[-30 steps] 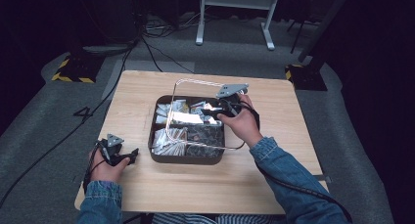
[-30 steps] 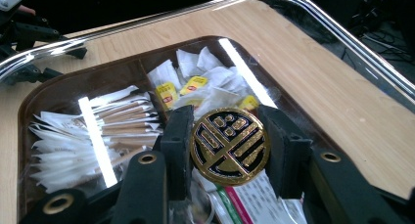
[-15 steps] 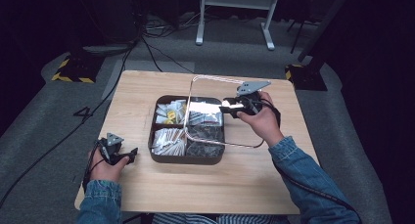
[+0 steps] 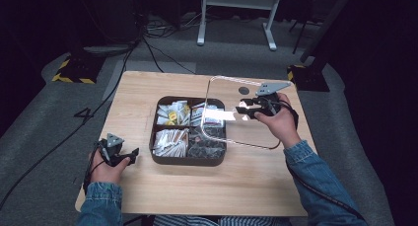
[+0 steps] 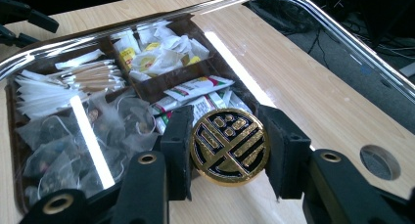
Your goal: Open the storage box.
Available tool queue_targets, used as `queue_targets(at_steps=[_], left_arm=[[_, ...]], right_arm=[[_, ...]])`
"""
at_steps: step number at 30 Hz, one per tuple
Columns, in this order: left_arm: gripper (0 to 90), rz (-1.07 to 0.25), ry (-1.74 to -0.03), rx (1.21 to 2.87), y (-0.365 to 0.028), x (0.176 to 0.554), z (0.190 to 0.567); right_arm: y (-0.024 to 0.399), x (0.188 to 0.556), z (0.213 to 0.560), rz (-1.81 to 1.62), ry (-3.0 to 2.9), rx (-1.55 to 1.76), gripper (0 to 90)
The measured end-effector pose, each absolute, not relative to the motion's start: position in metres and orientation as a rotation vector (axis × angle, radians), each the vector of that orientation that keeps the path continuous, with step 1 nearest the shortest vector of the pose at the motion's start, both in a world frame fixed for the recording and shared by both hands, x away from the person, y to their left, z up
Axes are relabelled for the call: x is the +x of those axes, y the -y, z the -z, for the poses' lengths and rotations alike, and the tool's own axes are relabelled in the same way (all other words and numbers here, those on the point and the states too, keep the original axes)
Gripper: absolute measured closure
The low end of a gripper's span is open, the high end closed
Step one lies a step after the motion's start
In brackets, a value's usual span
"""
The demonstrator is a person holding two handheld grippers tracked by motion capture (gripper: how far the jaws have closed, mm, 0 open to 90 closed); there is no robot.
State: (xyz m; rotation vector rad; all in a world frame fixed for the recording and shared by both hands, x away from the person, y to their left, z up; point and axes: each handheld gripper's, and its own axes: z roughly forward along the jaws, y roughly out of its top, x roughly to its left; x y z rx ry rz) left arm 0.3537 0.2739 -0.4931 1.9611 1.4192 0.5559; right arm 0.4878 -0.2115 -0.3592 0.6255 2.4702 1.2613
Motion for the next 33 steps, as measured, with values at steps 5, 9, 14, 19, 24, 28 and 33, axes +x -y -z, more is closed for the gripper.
queue_targets(at_steps=[5,9,14,19,24,28,33], left_arm=[[30.9,-0.556,-1.42,1.966,-0.273,0.354,0.494],[30.9,-0.559,-1.422,1.972,-0.273,0.354,0.495],[31.0,-0.56,-1.427,1.971,-0.274,0.355,0.495],[31.0,-0.564,-1.421,1.976,-0.274,0.355,0.495],[30.8,-0.568,-1.415,1.979,-0.274,0.356,0.494],[30.8,-0.568,-1.412,1.985,-0.273,0.358,0.495],[30.8,-0.566,-1.406,1.985,-0.272,0.359,0.493]], right_arm=[[0.228,0.485,0.365,-1.289,-2.445,0.65,59.3],[0.243,0.483,0.368,-1.313,-2.426,0.672,59.3],[0.253,0.485,0.376,-1.296,-2.433,0.702,59.3],[0.257,0.487,0.385,-1.241,-2.452,0.716,59.3],[0.269,0.491,0.393,-1.2,-2.452,0.764,59.3],[0.278,0.492,0.4,-1.215,-2.449,0.814,59.3],[0.291,0.494,0.41,-1.183,-2.439,0.858,59.2]])
